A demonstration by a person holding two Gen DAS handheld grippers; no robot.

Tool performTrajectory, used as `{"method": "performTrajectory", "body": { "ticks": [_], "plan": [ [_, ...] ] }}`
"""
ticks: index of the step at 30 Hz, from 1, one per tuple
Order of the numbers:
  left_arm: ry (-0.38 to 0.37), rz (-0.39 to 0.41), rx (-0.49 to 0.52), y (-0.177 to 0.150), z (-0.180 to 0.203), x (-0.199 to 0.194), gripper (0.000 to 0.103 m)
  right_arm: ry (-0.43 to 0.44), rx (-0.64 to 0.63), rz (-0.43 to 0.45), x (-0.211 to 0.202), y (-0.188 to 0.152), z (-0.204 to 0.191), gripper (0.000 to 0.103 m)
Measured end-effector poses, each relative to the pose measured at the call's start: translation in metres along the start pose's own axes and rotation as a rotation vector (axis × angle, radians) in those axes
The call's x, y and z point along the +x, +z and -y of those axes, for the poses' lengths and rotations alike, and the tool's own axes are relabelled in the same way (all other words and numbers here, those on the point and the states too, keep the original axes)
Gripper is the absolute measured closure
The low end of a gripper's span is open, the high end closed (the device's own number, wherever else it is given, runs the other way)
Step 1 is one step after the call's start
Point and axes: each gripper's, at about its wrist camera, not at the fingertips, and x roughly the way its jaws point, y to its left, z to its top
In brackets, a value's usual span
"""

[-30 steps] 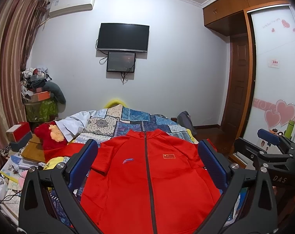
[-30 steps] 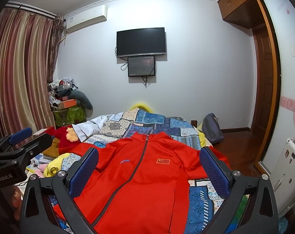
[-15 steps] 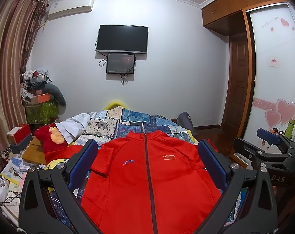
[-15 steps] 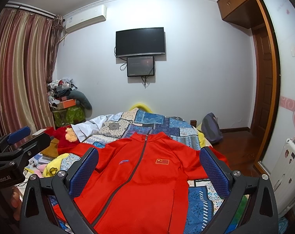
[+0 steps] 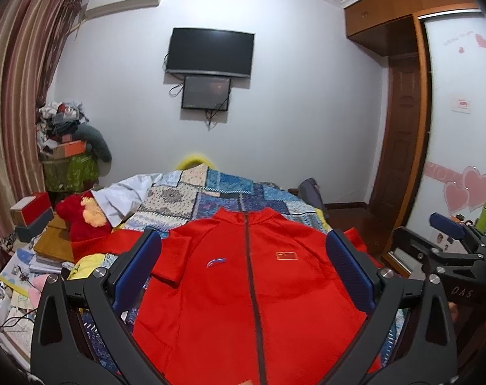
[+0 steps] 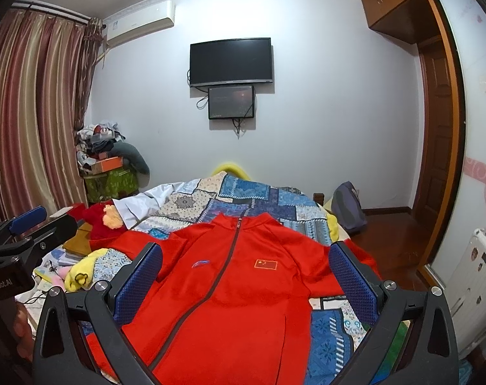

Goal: Fold large clothes

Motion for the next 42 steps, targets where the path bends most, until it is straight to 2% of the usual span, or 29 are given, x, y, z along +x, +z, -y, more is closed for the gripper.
{"method": "performTrajectory", "body": {
  "ticks": [4,13,16,20,23,25,29,31,35,38,39,42],
  "plan": [
    [0.019,-0.040,-0.023,0.006,-0.018,0.028,0.000,-0.015,-0.011,-0.002,0.030,0.006,0.002,0.000],
    [0.201,-0.098,-0.042,0.014,-0.080,0.120,0.000,-0.043,-0.055,-0.060,0.126,0.021,0.007,0.000],
    [0.222,-0.119,-0.060,0.005,-0.108,0.159,0.000,-0.036,-0.086,-0.088,0.163,0.021,0.005,0.000],
    [0.237,-0.219,-0.089,-0.012,-0.144,0.208,0.000,-0.013,-0.131,-0.146,0.219,0.017,-0.002,0.000],
    [0.282,-0.299,-0.099,-0.035,-0.172,0.246,0.000,0.017,-0.161,-0.224,0.272,0.007,-0.008,0.000],
    [0.286,-0.366,-0.125,-0.049,-0.186,0.265,0.000,0.033,-0.180,-0.271,0.300,0.000,-0.013,0.000],
    [0.251,-0.513,-0.254,-0.083,-0.222,0.299,0.000,0.080,-0.203,-0.387,0.358,-0.022,-0.020,0.000],
    [0.236,-0.556,-0.320,-0.096,-0.236,0.312,0.000,0.113,-0.206,-0.460,0.389,-0.035,-0.023,0.000],
    [0.190,-0.614,-0.399,-0.112,-0.250,0.327,0.000,0.143,-0.216,-0.544,0.432,-0.054,-0.028,0.000],
    [0.158,-0.655,-0.473,-0.120,-0.262,0.342,0.009,0.181,-0.212,-0.613,0.461,-0.068,-0.030,0.000],
    [0.146,-0.666,-0.496,-0.122,-0.266,0.348,0.015,0.198,-0.202,-0.634,0.470,-0.072,-0.031,0.000],
    [0.135,-0.674,-0.534,-0.124,-0.275,0.362,0.025,0.248,-0.158,-0.688,0.485,-0.077,-0.033,0.000]
  ]
}}
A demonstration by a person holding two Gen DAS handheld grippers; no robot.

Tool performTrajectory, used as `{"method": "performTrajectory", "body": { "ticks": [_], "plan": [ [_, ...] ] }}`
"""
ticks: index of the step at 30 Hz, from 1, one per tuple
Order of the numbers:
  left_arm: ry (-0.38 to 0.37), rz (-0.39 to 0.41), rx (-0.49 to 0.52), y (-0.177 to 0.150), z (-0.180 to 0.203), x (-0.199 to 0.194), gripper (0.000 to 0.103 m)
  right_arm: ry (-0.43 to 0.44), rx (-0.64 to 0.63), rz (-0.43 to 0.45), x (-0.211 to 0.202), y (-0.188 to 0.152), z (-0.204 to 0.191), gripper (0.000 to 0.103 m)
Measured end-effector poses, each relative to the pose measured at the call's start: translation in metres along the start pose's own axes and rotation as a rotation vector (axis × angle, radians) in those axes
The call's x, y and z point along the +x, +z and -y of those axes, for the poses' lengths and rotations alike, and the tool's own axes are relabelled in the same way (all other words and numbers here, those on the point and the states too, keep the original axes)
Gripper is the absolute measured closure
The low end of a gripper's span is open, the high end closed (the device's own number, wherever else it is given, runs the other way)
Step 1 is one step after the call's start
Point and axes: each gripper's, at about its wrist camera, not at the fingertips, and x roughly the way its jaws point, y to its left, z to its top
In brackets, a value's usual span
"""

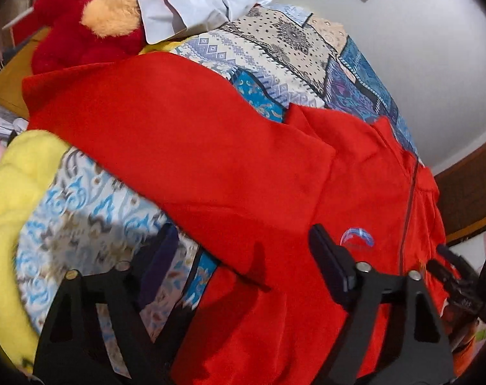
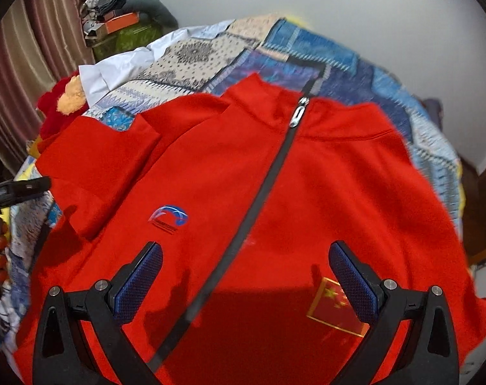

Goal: Fold large clothes

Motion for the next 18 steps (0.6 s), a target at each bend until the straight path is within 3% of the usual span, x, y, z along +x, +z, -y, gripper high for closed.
{"method": "performTrajectory", "body": {
  "ticks": [5,9,11,12,15,18],
  "plan": [
    [0.041,0.008,-0.006,0.021,0.000,0.014,0.042,0.117,0.059,0.010,-0.003,0.008,0.001,0.000],
    [0.176,0.024,0.007,0.038,0.001,0.024,0.081,0.150,0.093,0.017,-0.013,0.007,0.007,0.000],
    [0.203,0.021,0.016,0.044,0.001,0.027,0.087,0.147,0.102,0.017,-0.017,0.005,0.011,0.000],
    [0.220,0.026,0.028,0.047,0.004,0.027,0.094,0.136,0.106,0.017,-0.021,0.002,0.015,0.000],
    [0.283,0.085,0.127,0.052,0.025,0.014,0.098,0.101,0.108,0.026,-0.030,-0.005,0.027,0.000],
    [0.282,0.165,0.205,0.055,0.053,-0.011,0.099,0.070,0.115,0.035,-0.041,-0.010,0.041,0.000]
  ]
}}
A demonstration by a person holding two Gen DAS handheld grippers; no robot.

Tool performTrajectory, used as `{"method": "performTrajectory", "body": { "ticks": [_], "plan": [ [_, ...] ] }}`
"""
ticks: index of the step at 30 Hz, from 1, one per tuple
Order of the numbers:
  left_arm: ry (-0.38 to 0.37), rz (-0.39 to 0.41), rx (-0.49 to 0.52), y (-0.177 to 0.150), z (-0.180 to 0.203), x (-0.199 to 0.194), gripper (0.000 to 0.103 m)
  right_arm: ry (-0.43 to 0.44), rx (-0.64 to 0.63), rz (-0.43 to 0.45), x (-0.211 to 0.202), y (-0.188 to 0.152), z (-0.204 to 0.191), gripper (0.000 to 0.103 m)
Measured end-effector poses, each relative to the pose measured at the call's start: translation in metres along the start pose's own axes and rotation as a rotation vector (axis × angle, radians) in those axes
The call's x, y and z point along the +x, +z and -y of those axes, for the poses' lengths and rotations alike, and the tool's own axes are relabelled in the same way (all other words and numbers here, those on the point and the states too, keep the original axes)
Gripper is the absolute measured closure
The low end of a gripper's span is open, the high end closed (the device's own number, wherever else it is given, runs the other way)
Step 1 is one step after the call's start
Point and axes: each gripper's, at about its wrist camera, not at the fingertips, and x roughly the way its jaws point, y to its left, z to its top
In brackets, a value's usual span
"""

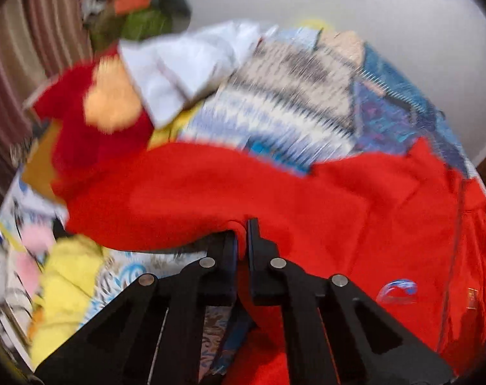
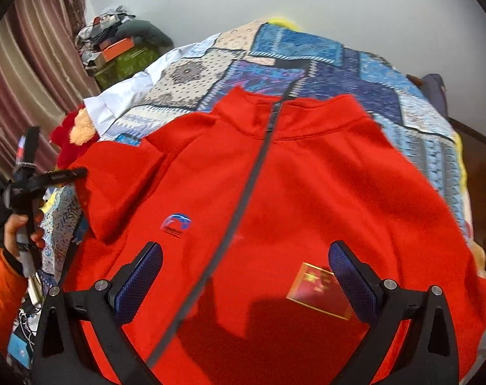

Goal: Fold large clothes

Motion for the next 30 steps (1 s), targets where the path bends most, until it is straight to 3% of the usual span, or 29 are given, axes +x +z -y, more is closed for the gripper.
{"method": "performTrajectory", "body": {
  "ticks": [3,5,10,14,17,22,26,28,30],
  "plan": [
    [-0.037,0.074,0.051,0.014,0.024,-0.034,0.100,-0.028,0.007,0.017,-0.014,-0.002,0.013,0.000],
    [-0.104,0.109,0.071,0.023,0.042,-0.055,0.100,-0.036,0.022,0.030,-0.024,-0.003,0.021,0.000],
    [-0.216,0.133,0.153,0.022,0.098,-0.075,0.100,-0.034,0.061,0.082,-0.052,-0.009,0.037,0.000],
    [-0.286,0.044,0.232,-0.007,0.149,-0.054,0.100,-0.047,0.065,0.094,-0.066,-0.013,0.046,0.000],
    [-0.283,-0.061,0.306,-0.044,0.179,-0.020,0.100,-0.071,0.059,0.084,-0.071,-0.021,0.054,0.000],
    [-0.281,-0.214,0.355,-0.091,0.197,0.024,0.099,-0.105,0.049,0.028,-0.066,-0.040,0.064,0.000],
    [-0.258,-0.230,0.424,-0.110,0.197,0.025,0.085,-0.110,0.041,-0.013,-0.059,-0.050,0.065,0.000],
    [-0.282,-0.239,0.417,-0.107,0.189,0.016,0.056,-0.106,0.028,-0.030,-0.054,-0.052,0.060,0.000],
    [-0.310,-0.208,0.385,-0.098,0.173,-0.001,0.041,-0.110,-0.003,-0.040,-0.050,-0.050,0.051,0.000]
  ]
}}
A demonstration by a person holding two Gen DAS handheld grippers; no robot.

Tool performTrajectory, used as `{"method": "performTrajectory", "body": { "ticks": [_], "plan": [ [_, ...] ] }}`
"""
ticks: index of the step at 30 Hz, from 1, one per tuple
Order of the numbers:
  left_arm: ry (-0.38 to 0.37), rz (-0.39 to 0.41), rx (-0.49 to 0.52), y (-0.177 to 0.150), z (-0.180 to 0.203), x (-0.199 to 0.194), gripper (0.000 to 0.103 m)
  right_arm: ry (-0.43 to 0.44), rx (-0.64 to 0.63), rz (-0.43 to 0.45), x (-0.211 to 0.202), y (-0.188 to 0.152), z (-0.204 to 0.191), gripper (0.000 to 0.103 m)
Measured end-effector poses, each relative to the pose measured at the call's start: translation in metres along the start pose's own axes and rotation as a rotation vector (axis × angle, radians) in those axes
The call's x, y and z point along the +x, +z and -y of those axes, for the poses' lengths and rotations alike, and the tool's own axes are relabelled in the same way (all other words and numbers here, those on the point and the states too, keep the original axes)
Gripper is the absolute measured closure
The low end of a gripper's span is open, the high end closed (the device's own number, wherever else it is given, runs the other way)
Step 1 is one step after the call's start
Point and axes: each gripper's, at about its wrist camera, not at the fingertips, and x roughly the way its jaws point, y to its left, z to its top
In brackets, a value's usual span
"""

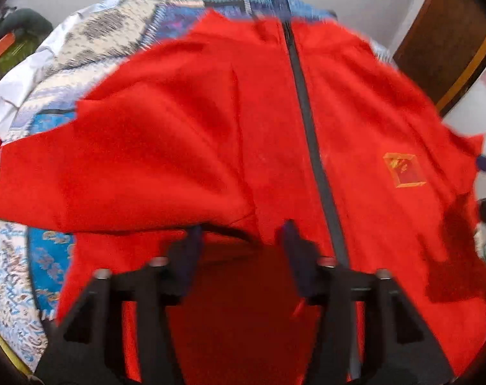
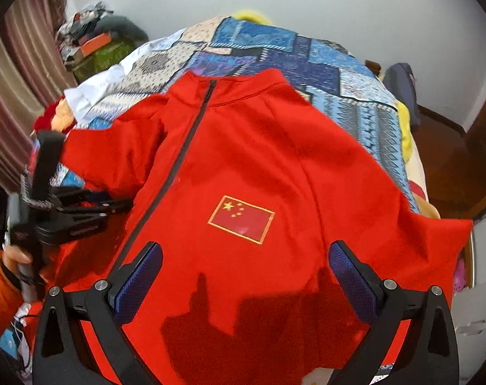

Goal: Fold large clothes

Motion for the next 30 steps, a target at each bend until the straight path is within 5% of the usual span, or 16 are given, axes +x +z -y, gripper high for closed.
{"method": "performTrajectory", "body": {
  "ticks": [2,8,14,23,27,29,30],
  "plan": [
    [0.013,0.047,-0.017,0.002,-0.013,-0.022,0.032,-0.013,-0.025,0.005,0.001,0.005,-0.009,0.000],
    [0.124,0.159,-0.107,0.015,-0.089,-0.077,0.024,0.012,-0.092,0.049,0.006,0.035,-0.058,0.000],
    [0.224,0.129,-0.257,0.010,-0.180,-0.078,0.024,0.054,-0.136,0.042,0.032,0.062,-0.108,0.000],
    [-0.029,0.058,-0.547,-0.015,-0.245,-0.041,0.026,0.065,-0.234,-0.032,0.096,0.082,-0.163,0.000],
    [0.024,0.074,-0.530,-0.006,-0.247,-0.029,0.049,0.058,-0.246,-0.101,0.135,0.086,-0.176,0.000],
    [0.084,0.061,-0.520,-0.001,-0.249,-0.021,0.075,0.045,-0.249,-0.127,0.148,0.086,-0.180,0.000],
    [0.143,0.052,-0.507,0.002,-0.248,-0.016,0.099,0.040,-0.250,-0.143,0.155,0.085,-0.180,0.000]
  ]
}}
